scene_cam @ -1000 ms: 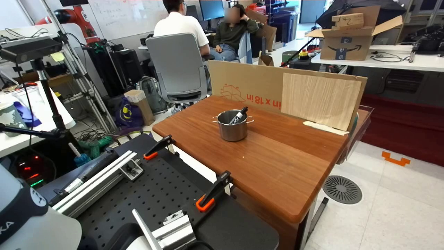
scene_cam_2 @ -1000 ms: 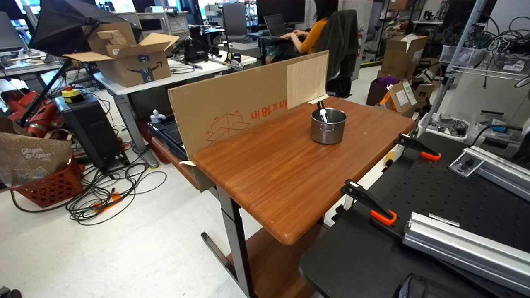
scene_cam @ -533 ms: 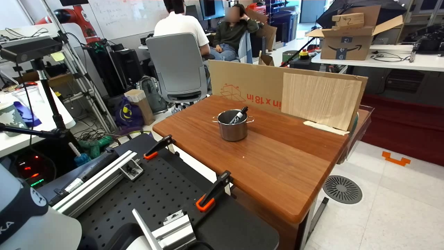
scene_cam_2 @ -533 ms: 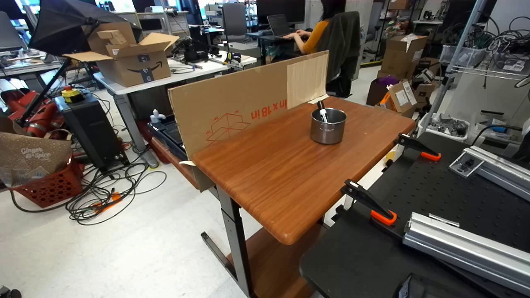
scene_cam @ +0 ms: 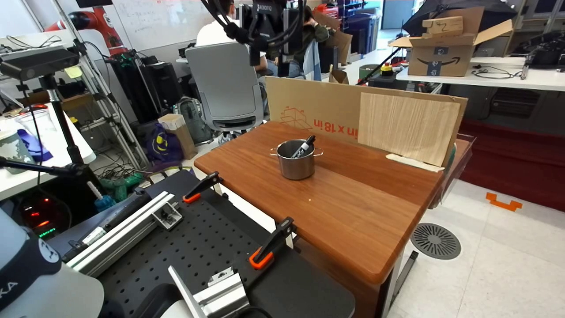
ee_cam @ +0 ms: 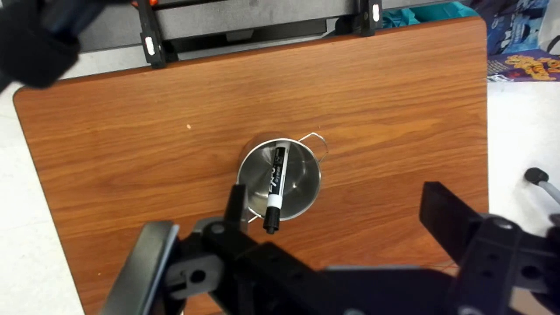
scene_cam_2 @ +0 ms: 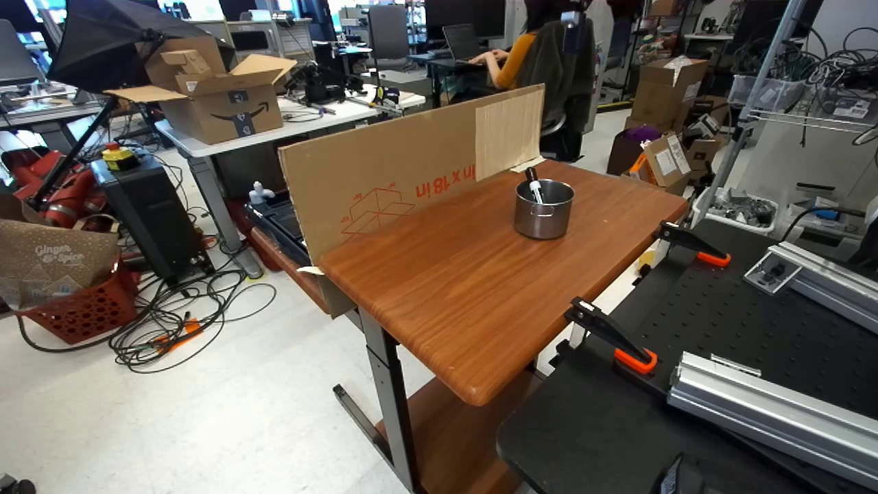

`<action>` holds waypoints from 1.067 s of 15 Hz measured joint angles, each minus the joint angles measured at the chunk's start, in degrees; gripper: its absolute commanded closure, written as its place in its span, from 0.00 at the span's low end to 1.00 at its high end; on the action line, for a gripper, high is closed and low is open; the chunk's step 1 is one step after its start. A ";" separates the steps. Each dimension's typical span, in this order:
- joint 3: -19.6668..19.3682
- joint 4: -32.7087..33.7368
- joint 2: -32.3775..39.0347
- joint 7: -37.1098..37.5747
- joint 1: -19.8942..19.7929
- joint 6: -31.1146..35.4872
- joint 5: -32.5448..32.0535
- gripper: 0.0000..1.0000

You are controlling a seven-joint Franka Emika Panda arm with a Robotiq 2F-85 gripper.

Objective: Pick the marker from the pot and put it on the table

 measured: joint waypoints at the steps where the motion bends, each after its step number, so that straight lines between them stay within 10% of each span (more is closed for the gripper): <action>1: 0.13 0.93 2.07 0.91 -0.02 0.16 0.00 0.00; 16: 1.72 12.85 24.88 12.77 0.29 7.95 -1.09 0.00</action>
